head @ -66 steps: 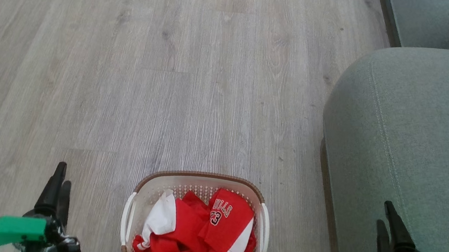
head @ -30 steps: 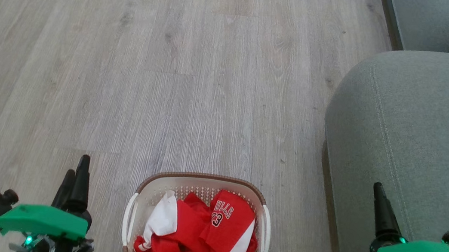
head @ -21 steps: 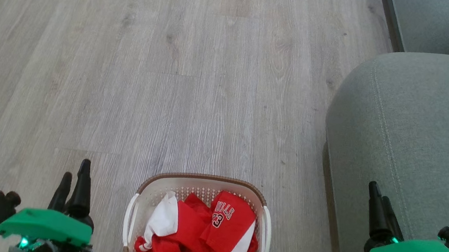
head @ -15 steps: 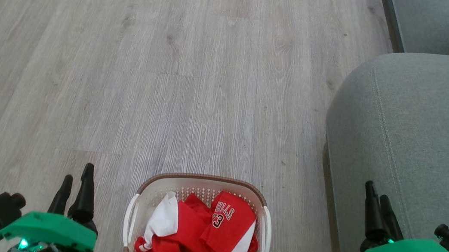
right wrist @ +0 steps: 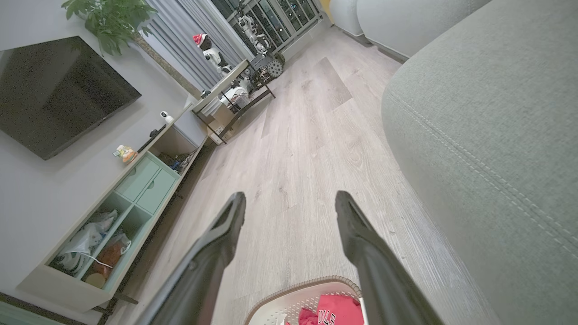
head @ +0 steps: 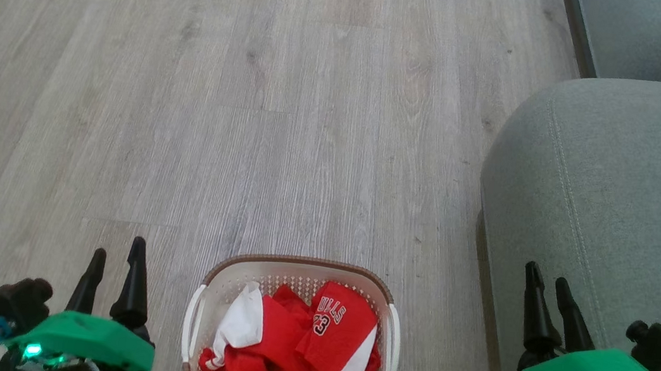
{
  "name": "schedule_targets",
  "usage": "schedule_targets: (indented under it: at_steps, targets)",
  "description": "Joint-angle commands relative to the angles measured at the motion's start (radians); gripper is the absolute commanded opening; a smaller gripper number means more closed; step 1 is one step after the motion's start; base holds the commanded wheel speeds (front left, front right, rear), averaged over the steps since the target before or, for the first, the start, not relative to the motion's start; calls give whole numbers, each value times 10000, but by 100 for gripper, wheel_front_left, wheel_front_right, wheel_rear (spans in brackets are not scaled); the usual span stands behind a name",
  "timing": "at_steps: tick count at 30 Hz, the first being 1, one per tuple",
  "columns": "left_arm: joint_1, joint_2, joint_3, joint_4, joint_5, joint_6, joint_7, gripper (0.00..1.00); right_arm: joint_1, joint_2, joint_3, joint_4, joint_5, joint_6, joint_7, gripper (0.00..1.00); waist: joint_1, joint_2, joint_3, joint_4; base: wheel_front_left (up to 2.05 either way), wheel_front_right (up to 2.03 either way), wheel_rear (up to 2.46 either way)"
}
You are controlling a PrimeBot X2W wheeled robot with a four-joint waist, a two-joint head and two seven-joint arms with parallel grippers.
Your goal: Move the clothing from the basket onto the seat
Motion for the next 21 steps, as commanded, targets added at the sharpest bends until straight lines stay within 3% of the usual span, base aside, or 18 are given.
schedule_targets:
  at_steps: [1,21]
  targets:
    - [-126,143,160,-414,302,56,-157,100,-392,-86,208,-436,-289,1,-139,100,0,-1,2,4,0,0,0]
    - [142,109,-12,-527,2467,166,-742,100,-450,-93,350,-513,-2619,1,-728,100,-1,-1,42,46,0,0,0]
